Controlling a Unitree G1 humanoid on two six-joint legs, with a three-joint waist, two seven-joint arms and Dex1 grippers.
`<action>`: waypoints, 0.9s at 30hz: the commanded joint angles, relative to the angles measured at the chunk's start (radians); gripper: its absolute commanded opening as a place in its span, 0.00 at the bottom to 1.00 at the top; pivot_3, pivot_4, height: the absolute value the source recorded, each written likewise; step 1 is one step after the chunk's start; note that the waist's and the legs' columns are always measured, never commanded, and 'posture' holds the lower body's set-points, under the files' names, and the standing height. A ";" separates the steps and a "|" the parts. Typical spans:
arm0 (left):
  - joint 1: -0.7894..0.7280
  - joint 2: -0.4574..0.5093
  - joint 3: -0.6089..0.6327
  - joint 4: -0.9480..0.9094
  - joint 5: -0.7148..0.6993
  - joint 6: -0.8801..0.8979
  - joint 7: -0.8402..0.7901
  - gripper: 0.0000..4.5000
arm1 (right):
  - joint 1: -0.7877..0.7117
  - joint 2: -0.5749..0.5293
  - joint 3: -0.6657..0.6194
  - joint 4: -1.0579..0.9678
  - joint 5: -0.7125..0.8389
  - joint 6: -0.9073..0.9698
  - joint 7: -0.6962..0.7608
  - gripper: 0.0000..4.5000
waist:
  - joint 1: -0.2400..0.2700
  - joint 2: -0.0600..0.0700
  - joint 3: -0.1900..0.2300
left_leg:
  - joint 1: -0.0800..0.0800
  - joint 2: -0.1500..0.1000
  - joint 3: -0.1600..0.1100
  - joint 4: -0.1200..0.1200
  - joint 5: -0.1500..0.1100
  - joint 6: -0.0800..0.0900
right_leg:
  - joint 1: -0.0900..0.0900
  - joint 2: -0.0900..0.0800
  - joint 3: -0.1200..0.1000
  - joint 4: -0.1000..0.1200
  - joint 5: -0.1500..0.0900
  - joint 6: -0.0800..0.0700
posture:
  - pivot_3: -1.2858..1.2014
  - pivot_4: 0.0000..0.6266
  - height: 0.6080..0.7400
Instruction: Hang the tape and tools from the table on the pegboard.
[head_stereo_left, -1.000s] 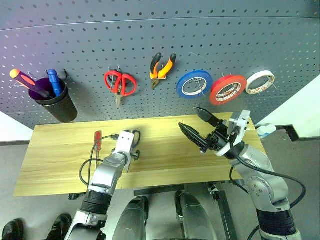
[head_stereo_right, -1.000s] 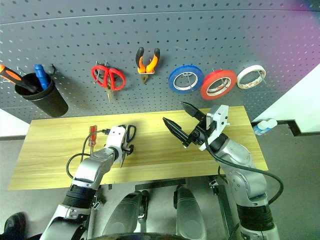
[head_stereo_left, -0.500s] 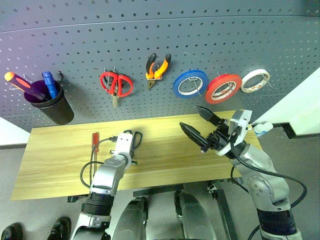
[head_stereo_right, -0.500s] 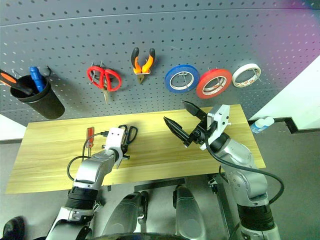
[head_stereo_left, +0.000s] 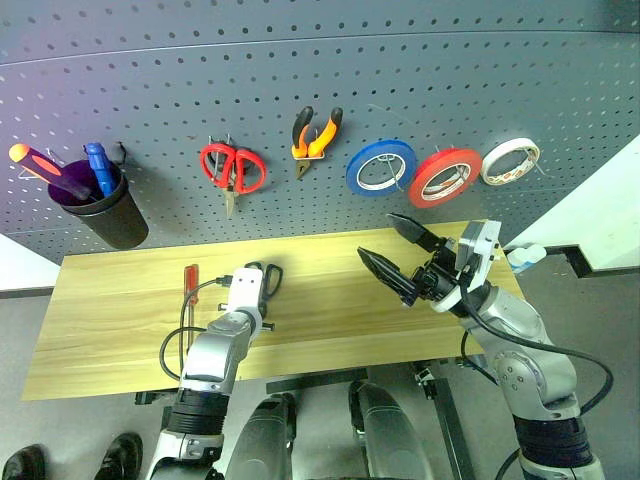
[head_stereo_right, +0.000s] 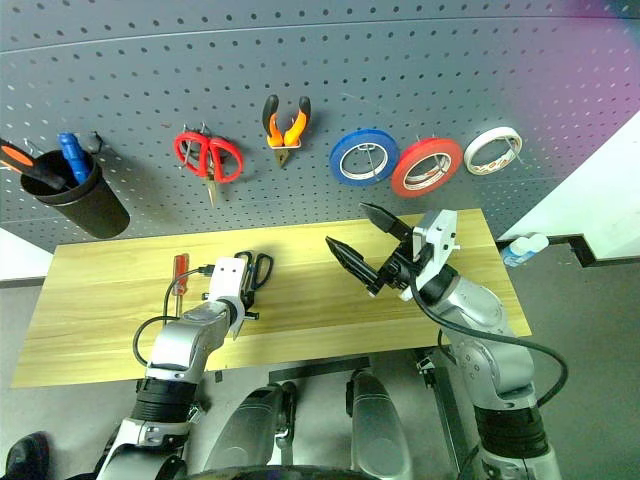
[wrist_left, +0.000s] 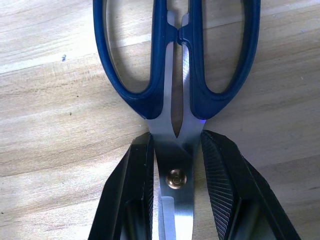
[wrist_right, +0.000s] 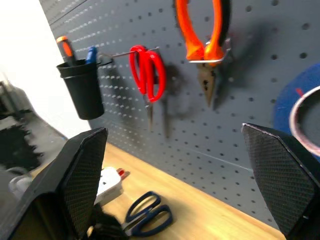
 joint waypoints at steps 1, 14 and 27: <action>0.010 0.000 0.008 -0.004 0.009 0.010 0.006 0.24 | 0.015 -0.021 -0.013 -0.018 0.028 -0.014 0.054 1.00 | 0.000 0.000 0.000 | 0.000 0.000 0.000 0.000 0.000 0.000 | 0.000 0.000 0.000 0.000 0.000 0.000 | 0.48 0.49 0.98; 0.002 0.021 -0.001 -0.030 0.006 -0.007 -0.024 0.24 | 0.063 -0.170 0.045 0.107 -0.143 -0.236 0.333 1.00 | 0.002 -0.001 0.001 | 0.000 0.000 0.000 0.000 0.000 0.000 | 0.000 0.000 0.000 -0.001 0.000 0.000 | 0.48 0.49 0.98; 0.005 0.023 -0.011 -0.036 0.005 -0.025 -0.040 0.24 | 0.068 -0.183 0.069 0.167 -0.207 -0.326 0.374 1.00 | 0.002 -0.001 0.001 | -0.001 0.000 0.000 0.000 0.000 0.000 | 0.000 0.000 0.000 -0.001 0.000 0.000 | 0.48 0.46 0.98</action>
